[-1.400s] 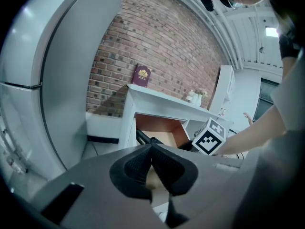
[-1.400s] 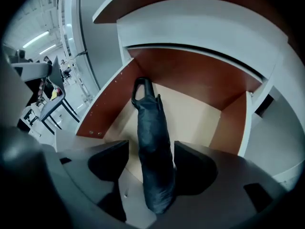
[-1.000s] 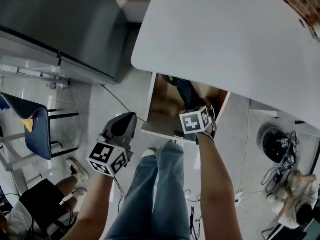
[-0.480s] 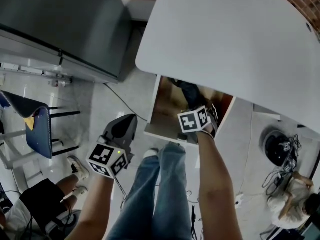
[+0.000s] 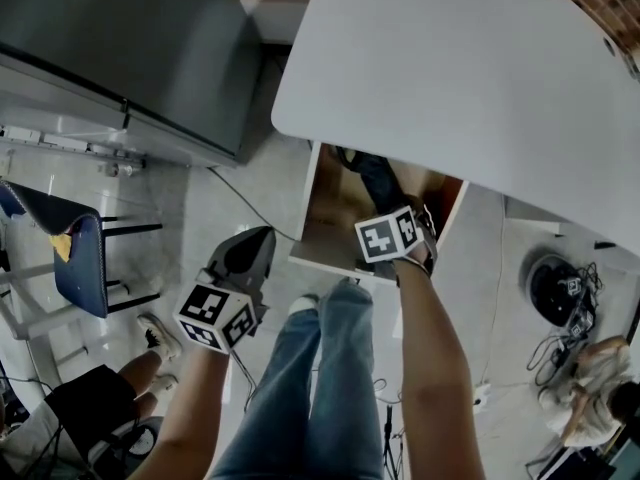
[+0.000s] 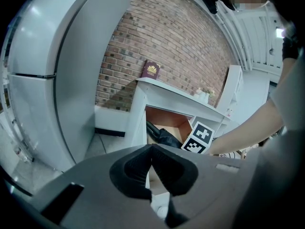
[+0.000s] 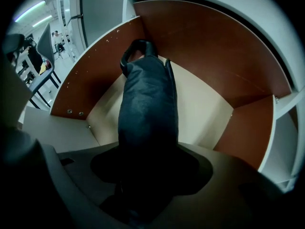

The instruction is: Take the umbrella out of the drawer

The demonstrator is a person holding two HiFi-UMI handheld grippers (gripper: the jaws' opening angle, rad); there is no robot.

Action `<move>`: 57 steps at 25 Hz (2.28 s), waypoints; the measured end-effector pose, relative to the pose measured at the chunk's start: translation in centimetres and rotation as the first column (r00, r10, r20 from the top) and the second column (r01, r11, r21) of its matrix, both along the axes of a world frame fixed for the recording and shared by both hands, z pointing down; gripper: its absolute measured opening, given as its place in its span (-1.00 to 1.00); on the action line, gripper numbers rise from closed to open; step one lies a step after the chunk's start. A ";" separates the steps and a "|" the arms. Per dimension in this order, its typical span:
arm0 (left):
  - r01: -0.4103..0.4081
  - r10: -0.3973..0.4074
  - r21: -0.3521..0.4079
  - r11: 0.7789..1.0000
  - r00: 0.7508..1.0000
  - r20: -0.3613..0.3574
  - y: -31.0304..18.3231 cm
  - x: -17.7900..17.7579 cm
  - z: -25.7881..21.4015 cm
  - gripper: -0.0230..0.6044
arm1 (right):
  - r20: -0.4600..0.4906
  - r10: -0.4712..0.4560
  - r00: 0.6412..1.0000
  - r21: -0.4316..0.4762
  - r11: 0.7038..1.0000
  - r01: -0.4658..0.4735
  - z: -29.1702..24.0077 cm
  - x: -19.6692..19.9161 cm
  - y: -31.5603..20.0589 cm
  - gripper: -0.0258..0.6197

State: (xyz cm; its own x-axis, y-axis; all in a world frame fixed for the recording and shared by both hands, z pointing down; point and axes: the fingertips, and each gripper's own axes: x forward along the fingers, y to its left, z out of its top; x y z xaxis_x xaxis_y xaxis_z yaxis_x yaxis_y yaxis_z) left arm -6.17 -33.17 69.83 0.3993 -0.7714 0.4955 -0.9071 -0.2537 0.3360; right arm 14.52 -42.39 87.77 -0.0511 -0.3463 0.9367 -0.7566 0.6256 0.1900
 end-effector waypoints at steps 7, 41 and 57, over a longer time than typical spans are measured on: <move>-0.023 0.023 0.022 1.000 1.000 -0.005 0.3 0.4 -1.8 -0.93 | 0.029 -0.007 1.000 -0.008 1.000 0.007 -2.5 -0.2 1.2 -0.18; -0.102 0.096 0.190 0.977 0.995 0.036 4.3 -0.3 -18.7 -0.94 | -0.011 -0.118 0.993 -0.032 0.993 0.117 -19.2 0.5 11.0 -0.18; -0.079 0.077 0.330 0.941 0.997 0.017 5.9 -2.1 -27.9 -0.94 | 0.085 -0.074 0.994 0.081 0.994 0.067 -29.4 -2.0 15.1 -0.18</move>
